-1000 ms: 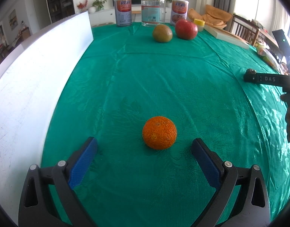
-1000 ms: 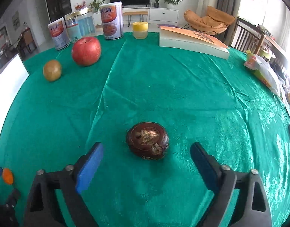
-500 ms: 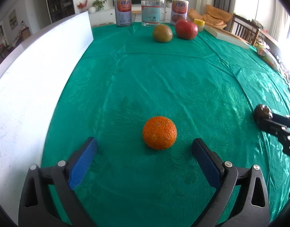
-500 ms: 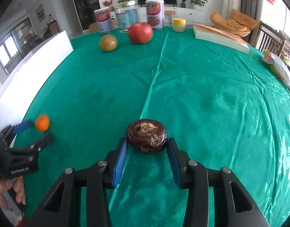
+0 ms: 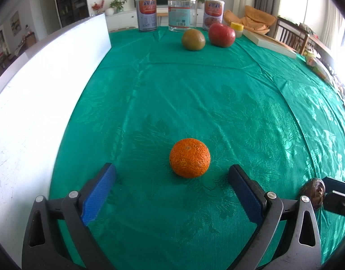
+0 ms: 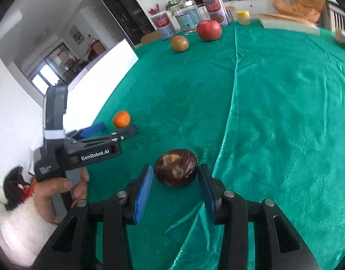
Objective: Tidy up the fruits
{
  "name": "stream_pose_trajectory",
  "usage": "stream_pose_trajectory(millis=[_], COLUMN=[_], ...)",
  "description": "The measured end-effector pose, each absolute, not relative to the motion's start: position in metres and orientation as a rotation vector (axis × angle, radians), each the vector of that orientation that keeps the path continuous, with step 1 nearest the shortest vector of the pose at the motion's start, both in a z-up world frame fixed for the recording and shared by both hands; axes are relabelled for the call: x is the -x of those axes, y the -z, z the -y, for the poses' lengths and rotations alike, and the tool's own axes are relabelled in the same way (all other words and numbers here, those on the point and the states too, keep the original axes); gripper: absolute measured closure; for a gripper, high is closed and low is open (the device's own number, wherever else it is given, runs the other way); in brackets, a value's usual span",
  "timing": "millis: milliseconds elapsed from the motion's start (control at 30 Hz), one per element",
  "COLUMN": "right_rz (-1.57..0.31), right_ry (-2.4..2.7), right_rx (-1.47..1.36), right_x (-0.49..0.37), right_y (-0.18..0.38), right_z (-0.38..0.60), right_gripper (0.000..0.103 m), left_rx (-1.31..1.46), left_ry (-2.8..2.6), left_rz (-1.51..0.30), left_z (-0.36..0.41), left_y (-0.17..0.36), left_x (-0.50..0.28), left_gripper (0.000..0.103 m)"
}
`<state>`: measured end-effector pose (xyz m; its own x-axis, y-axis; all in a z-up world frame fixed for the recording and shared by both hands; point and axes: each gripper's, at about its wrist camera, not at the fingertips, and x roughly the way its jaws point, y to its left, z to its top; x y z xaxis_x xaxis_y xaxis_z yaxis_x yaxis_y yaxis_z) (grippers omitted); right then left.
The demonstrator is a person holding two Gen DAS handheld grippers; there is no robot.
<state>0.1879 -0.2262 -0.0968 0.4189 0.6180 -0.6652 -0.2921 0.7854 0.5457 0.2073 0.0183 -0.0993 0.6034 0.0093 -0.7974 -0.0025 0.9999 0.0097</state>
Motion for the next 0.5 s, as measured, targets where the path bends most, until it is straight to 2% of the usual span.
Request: stream_pose_trajectory(millis=[233, 367, 400, 467, 500], right_rz=[-0.919, -0.923, -0.933, -0.939, -0.938], right_ry=[-0.448, -0.377, -0.385, -0.409, -0.417], right_rx=[-0.541, -0.431, -0.390, -0.321, -0.282], right_x=[-0.200, -0.197, -0.195, -0.188, -0.183], right_y=[0.099, 0.090, 0.088, 0.086, 0.085], right_z=[0.294, 0.297, 0.290, 0.279, 0.273], right_gripper=[0.060, 0.060, 0.058, 0.045, 0.043], left_rx=[-0.008, -0.006, -0.001, 0.011, 0.017], left_ry=[-0.007, -0.005, 0.001, 0.012, 0.031], left_rz=[-0.923, -0.923, -0.924, -0.920, -0.917], left_z=[-0.018, -0.018, -0.019, -0.020, -0.022], left_y=[0.099, 0.099, 0.099, 0.098, 0.098], left_x=[-0.207, -0.207, -0.208, -0.207, -0.206], left_gripper=[0.002, 0.002, 0.002, 0.002, 0.002])
